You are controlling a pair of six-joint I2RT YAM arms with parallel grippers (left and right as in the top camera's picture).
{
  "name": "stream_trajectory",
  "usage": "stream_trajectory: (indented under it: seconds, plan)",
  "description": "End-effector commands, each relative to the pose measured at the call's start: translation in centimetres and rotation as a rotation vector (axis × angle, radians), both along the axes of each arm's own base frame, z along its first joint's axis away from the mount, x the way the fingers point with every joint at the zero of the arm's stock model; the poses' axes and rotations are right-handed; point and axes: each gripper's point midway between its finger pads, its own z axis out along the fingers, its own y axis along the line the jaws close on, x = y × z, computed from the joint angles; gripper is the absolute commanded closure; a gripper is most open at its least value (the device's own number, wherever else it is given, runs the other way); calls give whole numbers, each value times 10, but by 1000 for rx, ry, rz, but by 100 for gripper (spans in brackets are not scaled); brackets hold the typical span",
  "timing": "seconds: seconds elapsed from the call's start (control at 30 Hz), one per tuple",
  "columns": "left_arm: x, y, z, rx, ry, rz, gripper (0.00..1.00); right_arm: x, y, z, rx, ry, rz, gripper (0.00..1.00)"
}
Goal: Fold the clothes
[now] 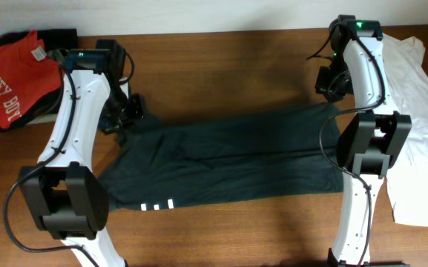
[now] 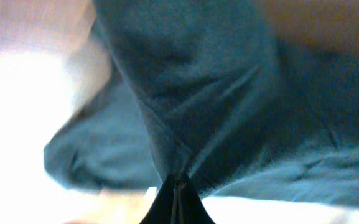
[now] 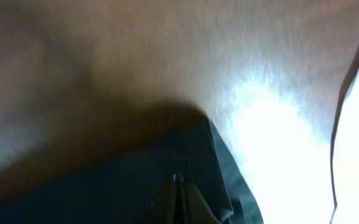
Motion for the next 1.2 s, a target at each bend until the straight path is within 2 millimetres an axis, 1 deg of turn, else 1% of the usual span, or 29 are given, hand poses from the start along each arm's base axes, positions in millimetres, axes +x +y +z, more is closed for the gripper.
stream_trajectory:
  seconds: [0.0, 0.03, 0.07, 0.1, 0.17, 0.2, 0.23, 0.27, 0.3, 0.37, 0.4, 0.43, 0.47, 0.5, 0.53, 0.6, 0.73, 0.77, 0.8, 0.83, 0.87, 0.9, 0.93, 0.97, 1.0, 1.07, 1.1, 1.13, 1.17]
  plan:
    - [-21, 13, 16, 64, 36, -13, 99, -17, 0, 51, -2, -37, -61, 96]
    - [-25, 13, 17, 64, 52, -13, 99, -23, 5, 59, 23, -36, -49, 96]
    - [-31, 12, 16, 66, 78, -19, 99, -23, 20, 72, 74, -68, -9, 96]
    - [-36, 9, 15, 72, 96, -33, 99, -27, 24, 80, 73, -77, -1, 96]
    - [-43, 6, 10, 91, 99, -35, 99, -45, 25, 94, 62, -73, -1, 96]
    - [-46, 6, 8, 93, 97, -34, 99, -63, 25, 98, 62, -49, -3, 96]
    - [-51, 7, 5, 97, 92, -33, 99, -78, 24, 96, 53, -21, -2, 96]
    - [-60, 14, 0, 135, 113, -39, 99, -90, 23, 88, 43, 4, -3, 96]
    - [-64, 15, -11, 135, 124, -39, 99, -98, 24, 81, 46, 32, -4, 96]
    - [-79, 16, -41, 152, 176, 46, 99, -118, 24, 61, 48, 126, -7, 96]
    - [-84, 16, -49, 153, 192, 54, 99, -124, 23, 52, 41, 155, -4, 96]
    - [-93, 14, -63, 140, 214, 56, 99, -128, 20, 39, 25, 171, -3, 96]
    - [-99, 8, -75, 106, 229, 61, 99, -129, 18, 30, 24, 176, -22, 96]
    - [-105, 8, -83, 101, 243, 73, 99, -137, 13, 22, 26, 200, -50, 96]
    - [-111, 8, -87, 104, 263, 80, 99, -143, 8, 17, 27, 221, -64, 96]
    - [-121, 9, -90, 108, 296, 79, 98, -147, -5, 15, 8, 228, -88, 96]
    - [-146, 8, -90, 107, 389, 78, 99, -147, -9, 15, 9, 226, -101, 96]
    - [-150, 9, -92, 108, 400, 77, 92, -147, -9, 14, 9, 226, -101, 92]
    - [-149, 9, -94, 107, 395, 77, 84, -148, -9, 14, 9, 233, -101, 71]
    - [-148, 9, -95, 106, 388, 78, 71, -150, -8, 13, 11, 244, -101, 30]
    - [-147, 8, -96, 105, 383, 78, 13, -153, -8, 11, 11, 252, -101, 7]
    - [-146, 8, -96, 105, 378, 78, 13, -153, -8, 11, 11, 253, -101, 1]
    - [-141, 8, -94, 102, 359, 79, 13, -153, -8, 11, 11, 252, -100, 0]
    - [-131, 7, -88, 98, 326, 80, 13, -152, -8, 11, 11, 249, -100, 0]
    - [-116, 5, -78, 89, 266, 82, 16, -151, -8, 10, 11, 244, -101, 1]
    - [-71, 1, -43, 57, 53, 87, 39, -134, 5, 5, 91, 171, -123, 1]
    - [-60, -2, -36, 46, 0, 87, 51, -125, 11, 2, 125, 132, -158, 1]
    - [-54, -6, -34, 37, -35, 76, 52, -118, 10, 1, 119, 103, -202, 1]
    - [-53, -11, -35, 36, -40, 56, 52, -112, 10, -1, 115, 78, -226, 1]
